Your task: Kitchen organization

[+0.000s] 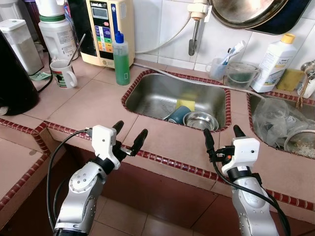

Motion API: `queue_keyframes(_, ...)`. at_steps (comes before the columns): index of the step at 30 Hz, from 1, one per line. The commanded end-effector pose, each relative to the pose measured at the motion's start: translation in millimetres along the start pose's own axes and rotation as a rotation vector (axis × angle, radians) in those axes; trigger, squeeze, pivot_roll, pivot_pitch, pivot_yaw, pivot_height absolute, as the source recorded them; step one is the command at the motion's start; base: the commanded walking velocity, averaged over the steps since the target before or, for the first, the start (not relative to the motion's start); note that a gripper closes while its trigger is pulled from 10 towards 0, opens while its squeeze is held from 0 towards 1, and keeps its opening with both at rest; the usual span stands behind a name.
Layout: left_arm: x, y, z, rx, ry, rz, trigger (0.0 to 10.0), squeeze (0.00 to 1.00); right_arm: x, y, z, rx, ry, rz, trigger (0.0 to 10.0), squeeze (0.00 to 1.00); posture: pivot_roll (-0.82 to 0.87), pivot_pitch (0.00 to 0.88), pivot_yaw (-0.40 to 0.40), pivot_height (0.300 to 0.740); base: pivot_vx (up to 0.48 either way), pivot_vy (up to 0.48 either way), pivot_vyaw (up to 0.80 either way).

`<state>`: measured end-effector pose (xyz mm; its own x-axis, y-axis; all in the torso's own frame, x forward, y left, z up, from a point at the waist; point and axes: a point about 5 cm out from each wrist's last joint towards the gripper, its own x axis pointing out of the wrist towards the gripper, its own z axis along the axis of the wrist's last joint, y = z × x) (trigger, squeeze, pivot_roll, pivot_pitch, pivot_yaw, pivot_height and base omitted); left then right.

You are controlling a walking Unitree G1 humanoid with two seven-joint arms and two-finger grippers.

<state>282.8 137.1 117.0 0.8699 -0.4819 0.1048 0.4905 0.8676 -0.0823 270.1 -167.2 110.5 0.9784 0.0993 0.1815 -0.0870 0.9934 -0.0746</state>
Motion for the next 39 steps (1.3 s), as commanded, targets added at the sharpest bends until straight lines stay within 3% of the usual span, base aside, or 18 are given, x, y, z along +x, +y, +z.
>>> queue_keyframes(1, -1.1, -1.2, 1.2, 0.011, 0.004, -0.005, 10.0, 0.0, 0.3, -1.9, -0.2, 0.002, 0.002, -0.006, 10.0, 0.0, -0.09, 0.0, -0.025, 0.74, -0.292, 0.0, 0.0)
queue_keyframes(39, -0.1, -3.8, 2.0, 0.023, 0.005, -0.014, 10.0, 0.0, 2.5, -0.9, 0.4, 0.008, -0.002, -0.011, 10.0, 0.0, -0.09, 0.0, -0.023, 0.74, -0.309, 0.0, 0.0)
